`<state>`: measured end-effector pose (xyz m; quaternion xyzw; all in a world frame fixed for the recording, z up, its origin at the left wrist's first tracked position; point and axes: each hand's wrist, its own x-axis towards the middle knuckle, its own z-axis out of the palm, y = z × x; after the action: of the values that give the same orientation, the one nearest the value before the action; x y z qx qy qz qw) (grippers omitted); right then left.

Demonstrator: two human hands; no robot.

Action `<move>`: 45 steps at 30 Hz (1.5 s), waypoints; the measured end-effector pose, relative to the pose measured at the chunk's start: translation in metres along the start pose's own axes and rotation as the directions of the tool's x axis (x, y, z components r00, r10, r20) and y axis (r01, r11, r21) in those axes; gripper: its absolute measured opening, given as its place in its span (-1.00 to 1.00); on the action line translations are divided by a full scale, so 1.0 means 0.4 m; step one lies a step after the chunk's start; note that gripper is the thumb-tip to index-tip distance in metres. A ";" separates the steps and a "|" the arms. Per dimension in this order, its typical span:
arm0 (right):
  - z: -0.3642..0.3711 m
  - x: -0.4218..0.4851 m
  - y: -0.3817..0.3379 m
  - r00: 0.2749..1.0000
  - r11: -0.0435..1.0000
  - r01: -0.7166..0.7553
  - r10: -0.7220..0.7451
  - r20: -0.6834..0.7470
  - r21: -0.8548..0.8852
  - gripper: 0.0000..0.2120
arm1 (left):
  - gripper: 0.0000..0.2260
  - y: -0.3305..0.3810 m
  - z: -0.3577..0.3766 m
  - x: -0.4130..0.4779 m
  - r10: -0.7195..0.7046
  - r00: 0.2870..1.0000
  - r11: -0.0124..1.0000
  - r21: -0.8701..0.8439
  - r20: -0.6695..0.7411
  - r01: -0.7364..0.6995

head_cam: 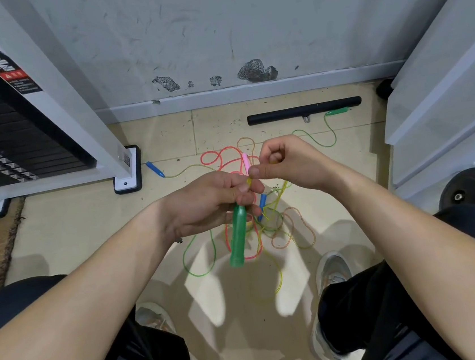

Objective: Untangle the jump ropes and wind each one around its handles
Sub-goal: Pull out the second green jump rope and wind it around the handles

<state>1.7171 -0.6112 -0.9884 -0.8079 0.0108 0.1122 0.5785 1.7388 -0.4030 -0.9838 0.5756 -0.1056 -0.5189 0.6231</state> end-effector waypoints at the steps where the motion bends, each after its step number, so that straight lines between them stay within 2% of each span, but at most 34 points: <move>1: 0.002 0.000 0.001 1.000 1.000 0.002 -0.002 -0.019 0.007 -0.76 | -0.92 0.003 -0.001 0.000 0.031 1.000 0.999 0.005 0.002 -0.031; 4: 0.010 0.000 0.007 0.999 0.995 0.002 0.003 -0.046 0.095 -0.82 | -0.92 0.011 -0.003 0.003 0.136 0.989 0.990 -0.023 -0.060 -0.138; 8: 0.047 -0.003 0.019 0.990 0.982 -0.068 0.089 -0.113 0.176 -0.89 | -0.77 0.011 -0.014 0.013 0.212 0.940 0.964 -0.100 -0.268 -0.246; 11: 0.091 -0.008 0.013 0.986 0.989 -0.097 0.111 -0.124 0.114 -0.87 | -0.76 -0.006 -0.015 0.024 0.219 0.885 0.960 -0.071 -0.411 -0.271; 15: 0.113 -0.020 -0.006 0.993 0.995 -0.096 0.094 -0.067 -0.032 -0.80 | -0.67 -0.019 -0.021 0.031 0.224 0.791 0.965 0.018 -0.570 -0.261; 17: 0.118 -0.025 -0.018 0.993 0.993 -0.109 0.107 -0.050 -0.036 -0.79 | -0.68 -0.022 -0.022 0.032 0.242 0.772 0.965 0.065 -0.588 -0.253; 22: 0.124 -0.028 -0.027 0.963 0.911 -0.221 0.260 -0.067 0.347 -0.84 | -0.79 -0.021 -0.018 0.039 0.303 0.744 0.947 0.101 -0.595 -0.305; 26: 0.144 -0.040 -0.034 0.978 0.865 -0.160 0.205 -0.044 0.476 -0.82 | -0.79 -0.013 -0.002 0.045 0.300 0.695 0.930 0.037 -0.653 -0.366; 29: 0.165 -0.045 -0.034 0.984 0.891 -0.105 0.156 -0.081 0.441 -0.67 | -0.78 -0.014 0.014 0.055 0.264 0.650 0.926 -0.002 -0.712 -0.379; 31: 0.172 -0.043 -0.029 0.983 0.907 -0.092 0.149 -0.109 0.411 -0.66 | -0.75 -0.018 0.025 0.063 0.241 0.646 0.931 -0.017 -0.724 -0.365; 35: 0.167 -0.044 -0.035 0.978 0.931 -0.059 0.126 -0.167 0.359 -0.64 | -0.70 -0.011 0.032 0.071 0.241 0.696 0.934 -0.032 -0.677 -0.355; 38: 0.164 -0.049 -0.050 0.975 0.930 -0.034 0.112 -0.193 0.367 -0.56 | -0.69 -0.009 0.020 0.071 0.303 0.709 0.931 0.039 -0.637 -0.363; 41: 0.172 -0.043 -0.041 0.973 0.953 -0.048 0.112 -0.200 0.300 -0.62 | -0.68 -0.015 0.015 0.072 0.375 0.652 0.911 0.131 -0.659 -0.391; 45: 0.191 -0.034 -0.024 0.981 0.973 -0.088 0.122 -0.150 0.214 -0.52 | -0.70 -0.015 0.016 0.075 0.367 0.583 0.891 0.095 -0.725 -0.443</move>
<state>1.6925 -0.5380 -1.0001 -0.7482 0.1124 0.0749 0.6496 1.7442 -0.4290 -1.0006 0.6627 0.0463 -0.0961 0.7412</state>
